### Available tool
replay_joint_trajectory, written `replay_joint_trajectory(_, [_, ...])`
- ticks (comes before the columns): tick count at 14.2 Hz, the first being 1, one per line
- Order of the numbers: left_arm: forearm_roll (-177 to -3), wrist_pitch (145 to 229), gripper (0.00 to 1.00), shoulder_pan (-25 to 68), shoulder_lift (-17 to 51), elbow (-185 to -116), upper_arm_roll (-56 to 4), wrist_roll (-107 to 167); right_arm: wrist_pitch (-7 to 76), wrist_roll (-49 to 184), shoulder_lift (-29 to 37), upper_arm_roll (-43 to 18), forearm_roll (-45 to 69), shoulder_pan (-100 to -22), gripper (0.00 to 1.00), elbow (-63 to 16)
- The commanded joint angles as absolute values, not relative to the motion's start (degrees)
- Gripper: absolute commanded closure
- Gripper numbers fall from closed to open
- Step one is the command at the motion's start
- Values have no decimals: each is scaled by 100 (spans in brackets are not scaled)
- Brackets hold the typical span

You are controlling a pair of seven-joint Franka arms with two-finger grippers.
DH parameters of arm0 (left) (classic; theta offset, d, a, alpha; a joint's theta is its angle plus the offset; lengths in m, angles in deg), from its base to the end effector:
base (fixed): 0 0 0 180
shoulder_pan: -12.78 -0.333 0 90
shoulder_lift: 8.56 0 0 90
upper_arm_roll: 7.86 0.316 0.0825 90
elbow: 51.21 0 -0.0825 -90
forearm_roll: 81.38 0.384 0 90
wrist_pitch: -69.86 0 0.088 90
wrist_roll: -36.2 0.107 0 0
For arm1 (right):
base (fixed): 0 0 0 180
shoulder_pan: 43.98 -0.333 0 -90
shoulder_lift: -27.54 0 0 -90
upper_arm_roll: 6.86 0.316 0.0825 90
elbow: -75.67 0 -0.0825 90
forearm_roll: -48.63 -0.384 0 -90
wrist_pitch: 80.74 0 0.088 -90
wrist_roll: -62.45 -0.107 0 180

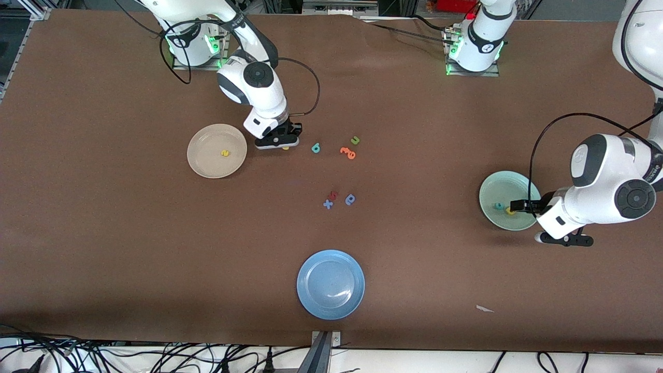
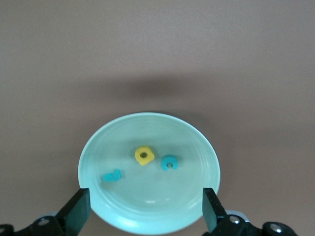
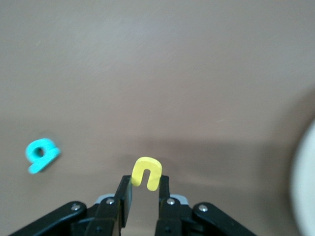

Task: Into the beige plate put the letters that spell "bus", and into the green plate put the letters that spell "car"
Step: 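Place the cyan c on the green plate while the right carries the yellow u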

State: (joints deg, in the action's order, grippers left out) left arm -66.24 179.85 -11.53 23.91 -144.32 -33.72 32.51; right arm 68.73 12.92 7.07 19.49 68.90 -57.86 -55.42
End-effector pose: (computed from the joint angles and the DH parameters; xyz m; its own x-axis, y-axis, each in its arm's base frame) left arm 0.6582 0.0351 0.3014 0.9775 -0.0422 -0.2065 -0.0432 -0.9991 -0.0004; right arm 0.3971 0.3530 0.2119 0.9927 0.1158 0.0325 0.1157 -0.9933 0.0045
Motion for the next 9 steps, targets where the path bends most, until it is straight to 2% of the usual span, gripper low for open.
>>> replay_joint_trajectory(1, [-7608, 17920, 0, -43, 1317, -15043, -2073, 3811, 6315, 2024, 1390, 2003, 6894, -5252, 100, -5686])
replay_joint_trajectory(4, [-8321, 17806, 0, 670, 475, -15395, -1254, 3910, 5972, 2736, 1620, 2039, 6885, -4751, 100, -5783])
replay_joint_trajectory(7, [-8692, 17315, 0, 1162, -265, -15405, -726, 3910, 6006, 3632, 1577, 2030, 6859, -4118, 100, -5889])
replay_joint_trajectory(9, [-8639, 17095, 0, 1322, -538, -15334, -628, 3866, 5998, 3600, 1480, 2030, 6850, -4055, 100, -5915])
